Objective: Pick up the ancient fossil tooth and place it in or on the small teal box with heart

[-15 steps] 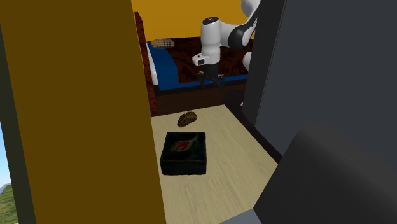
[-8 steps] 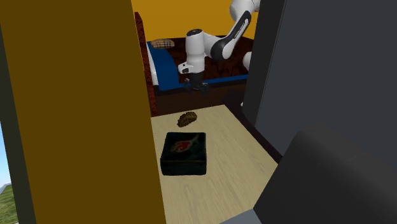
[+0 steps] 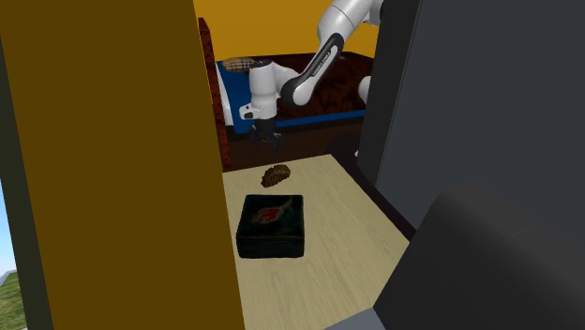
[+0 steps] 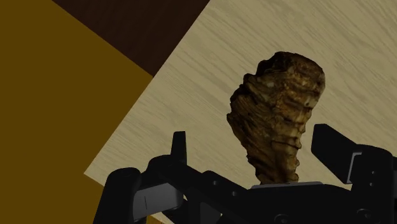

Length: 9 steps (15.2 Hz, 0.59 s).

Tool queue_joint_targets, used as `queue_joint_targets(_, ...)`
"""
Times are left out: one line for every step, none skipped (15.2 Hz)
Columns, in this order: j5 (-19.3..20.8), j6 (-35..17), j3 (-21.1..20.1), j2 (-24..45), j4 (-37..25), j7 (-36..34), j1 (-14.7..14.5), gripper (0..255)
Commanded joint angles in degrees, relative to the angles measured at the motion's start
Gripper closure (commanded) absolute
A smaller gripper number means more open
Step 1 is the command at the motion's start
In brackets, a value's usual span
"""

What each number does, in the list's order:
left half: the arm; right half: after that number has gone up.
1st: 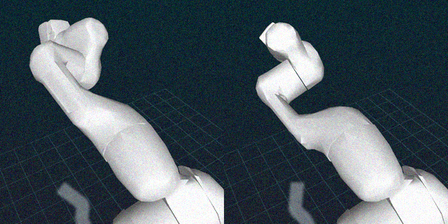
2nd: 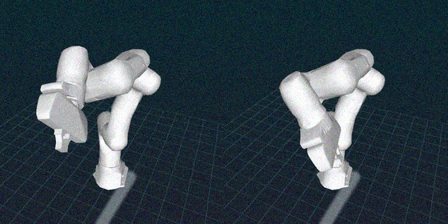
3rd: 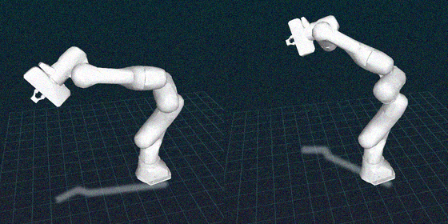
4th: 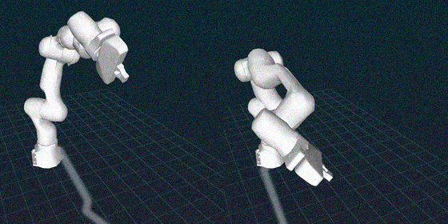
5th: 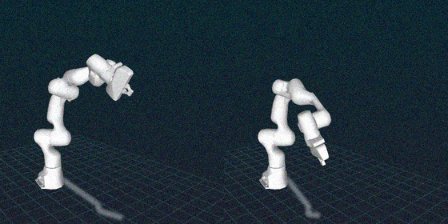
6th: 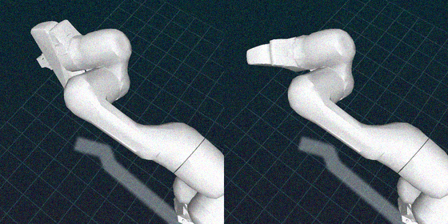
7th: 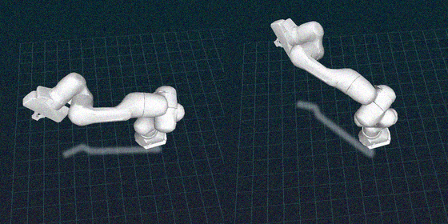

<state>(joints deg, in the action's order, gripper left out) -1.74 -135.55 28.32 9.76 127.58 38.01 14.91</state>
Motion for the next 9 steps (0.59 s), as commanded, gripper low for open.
queue_joint_targets(-1.59,-0.72,-0.13,2.49,-1.81,1.52,0.84,0)
queue_joint_targets(-1.99,-1.41,-0.27,3.07,-1.64,1.8,0.99,0)
queue_joint_targets(-2.41,-2.1,-0.42,3.67,-1.49,2.08,1.15,0)
queue_joint_targets(-2.83,-2.78,-0.58,4.27,-1.35,2.37,1.31,0)
queue_joint_targets(-3.25,-3.45,-0.75,4.88,-1.22,2.67,1.47,0)
queue_joint_targets(-3.69,-4.12,-0.92,5.5,-1.1,2.97,1.64,0)
queue_joint_targets(-4.13,-4.79,-1.12,6.13,-1.0,3.28,1.82,0)
queue_joint_targets(-4.85,-5.82,-1.44,7.13,-0.87,3.77,2.11,0)
queue_joint_targets(-4.83,-5.83,-1.45,7.13,-0.86,3.76,2.13,0)
